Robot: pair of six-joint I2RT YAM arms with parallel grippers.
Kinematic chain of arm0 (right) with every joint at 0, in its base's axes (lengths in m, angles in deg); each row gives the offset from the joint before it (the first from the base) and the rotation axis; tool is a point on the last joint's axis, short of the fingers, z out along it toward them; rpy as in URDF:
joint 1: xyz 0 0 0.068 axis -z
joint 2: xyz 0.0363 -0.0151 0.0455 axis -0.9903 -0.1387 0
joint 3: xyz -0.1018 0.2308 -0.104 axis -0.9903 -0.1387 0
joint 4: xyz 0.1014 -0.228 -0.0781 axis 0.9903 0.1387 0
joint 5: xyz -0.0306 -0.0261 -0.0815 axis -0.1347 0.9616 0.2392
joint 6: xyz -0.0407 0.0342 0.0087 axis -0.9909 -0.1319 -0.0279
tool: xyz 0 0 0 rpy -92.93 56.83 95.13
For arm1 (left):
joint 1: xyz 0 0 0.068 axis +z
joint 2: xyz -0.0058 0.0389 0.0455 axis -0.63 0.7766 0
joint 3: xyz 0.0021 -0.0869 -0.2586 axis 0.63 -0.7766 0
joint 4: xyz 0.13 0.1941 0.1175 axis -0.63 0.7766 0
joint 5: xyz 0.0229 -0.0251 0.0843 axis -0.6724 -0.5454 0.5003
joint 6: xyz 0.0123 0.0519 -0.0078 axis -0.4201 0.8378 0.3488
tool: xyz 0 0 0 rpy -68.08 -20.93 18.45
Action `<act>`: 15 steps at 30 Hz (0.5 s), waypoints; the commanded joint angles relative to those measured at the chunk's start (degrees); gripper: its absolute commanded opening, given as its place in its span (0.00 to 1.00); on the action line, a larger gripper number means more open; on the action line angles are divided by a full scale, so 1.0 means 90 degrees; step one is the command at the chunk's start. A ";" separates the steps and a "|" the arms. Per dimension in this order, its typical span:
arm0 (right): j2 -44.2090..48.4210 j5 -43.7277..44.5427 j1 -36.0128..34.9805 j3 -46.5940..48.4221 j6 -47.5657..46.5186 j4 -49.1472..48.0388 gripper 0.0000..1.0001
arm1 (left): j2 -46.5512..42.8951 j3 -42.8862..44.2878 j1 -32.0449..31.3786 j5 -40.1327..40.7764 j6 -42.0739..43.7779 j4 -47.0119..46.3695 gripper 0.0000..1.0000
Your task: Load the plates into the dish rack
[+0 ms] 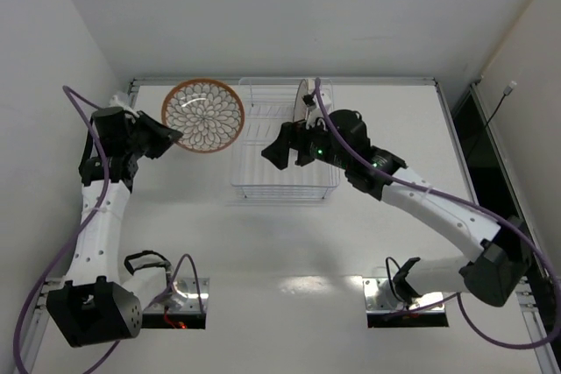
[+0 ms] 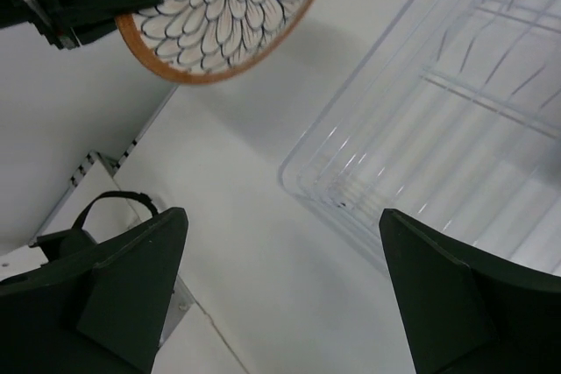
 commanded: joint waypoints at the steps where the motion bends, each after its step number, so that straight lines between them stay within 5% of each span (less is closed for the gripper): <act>1: -0.0404 -0.0855 0.0189 0.0510 0.0315 -0.0930 0.88 | -0.0059 0.0031 0.0105 -0.1711 0.0070 -0.0832 0.00; 10: -0.1488 -0.1432 0.0716 0.1076 0.0706 -0.1282 0.90 | -0.0059 0.0100 0.0105 -0.2376 0.0558 -0.0511 0.00; 15: -0.2609 -0.1891 0.0989 0.1779 0.1086 -0.1351 0.79 | -0.0118 0.0100 0.0105 -0.2533 0.0714 -0.0433 0.00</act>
